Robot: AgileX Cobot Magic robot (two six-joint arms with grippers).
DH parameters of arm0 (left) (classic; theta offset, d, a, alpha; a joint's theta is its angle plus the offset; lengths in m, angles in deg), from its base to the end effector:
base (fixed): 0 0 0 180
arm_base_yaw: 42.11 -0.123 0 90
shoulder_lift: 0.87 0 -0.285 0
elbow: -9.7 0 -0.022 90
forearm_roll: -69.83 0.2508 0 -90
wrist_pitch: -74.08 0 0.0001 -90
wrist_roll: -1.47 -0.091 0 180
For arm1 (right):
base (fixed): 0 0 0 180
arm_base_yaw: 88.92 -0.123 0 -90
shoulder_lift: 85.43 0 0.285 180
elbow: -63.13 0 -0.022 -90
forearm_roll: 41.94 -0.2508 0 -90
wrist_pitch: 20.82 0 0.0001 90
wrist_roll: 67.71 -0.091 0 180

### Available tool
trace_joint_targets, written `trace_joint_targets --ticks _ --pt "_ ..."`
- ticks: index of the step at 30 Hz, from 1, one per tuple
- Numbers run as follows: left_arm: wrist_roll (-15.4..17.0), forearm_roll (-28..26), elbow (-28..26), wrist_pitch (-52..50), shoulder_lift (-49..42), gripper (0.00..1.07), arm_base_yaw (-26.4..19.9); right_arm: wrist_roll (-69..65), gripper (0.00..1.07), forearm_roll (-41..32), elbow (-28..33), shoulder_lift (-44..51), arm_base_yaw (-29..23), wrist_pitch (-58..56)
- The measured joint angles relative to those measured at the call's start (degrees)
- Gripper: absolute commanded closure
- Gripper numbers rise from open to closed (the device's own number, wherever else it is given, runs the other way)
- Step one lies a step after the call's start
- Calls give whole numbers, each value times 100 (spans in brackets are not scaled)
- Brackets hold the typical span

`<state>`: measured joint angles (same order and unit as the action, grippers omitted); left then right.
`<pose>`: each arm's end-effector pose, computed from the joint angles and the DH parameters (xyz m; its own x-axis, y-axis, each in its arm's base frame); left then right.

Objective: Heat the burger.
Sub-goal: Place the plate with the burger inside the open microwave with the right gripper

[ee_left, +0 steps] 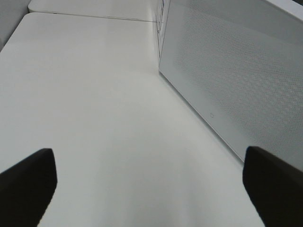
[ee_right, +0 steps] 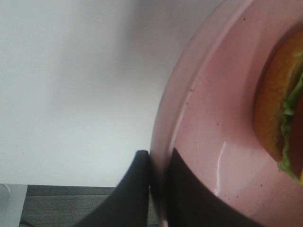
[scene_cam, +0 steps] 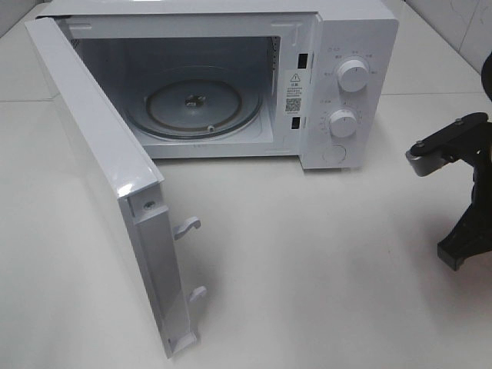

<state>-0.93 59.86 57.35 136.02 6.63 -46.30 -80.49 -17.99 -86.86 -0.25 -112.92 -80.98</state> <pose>-0.0080 -0.0145 0.2810 -0.4508 -0.0733 -0.8896 0.0456 0.9934 -0.1049 0.2307 0.0676 0.1967 -0.9147 -0.4016 0.0454 -0.3909 0.8505 -0.3520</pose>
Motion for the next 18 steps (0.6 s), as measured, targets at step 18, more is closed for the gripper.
trace_joint_targets --ticks 18 --pt "0 0 0 0 0 7 0 -195 107 52 0 619 -997 -344"
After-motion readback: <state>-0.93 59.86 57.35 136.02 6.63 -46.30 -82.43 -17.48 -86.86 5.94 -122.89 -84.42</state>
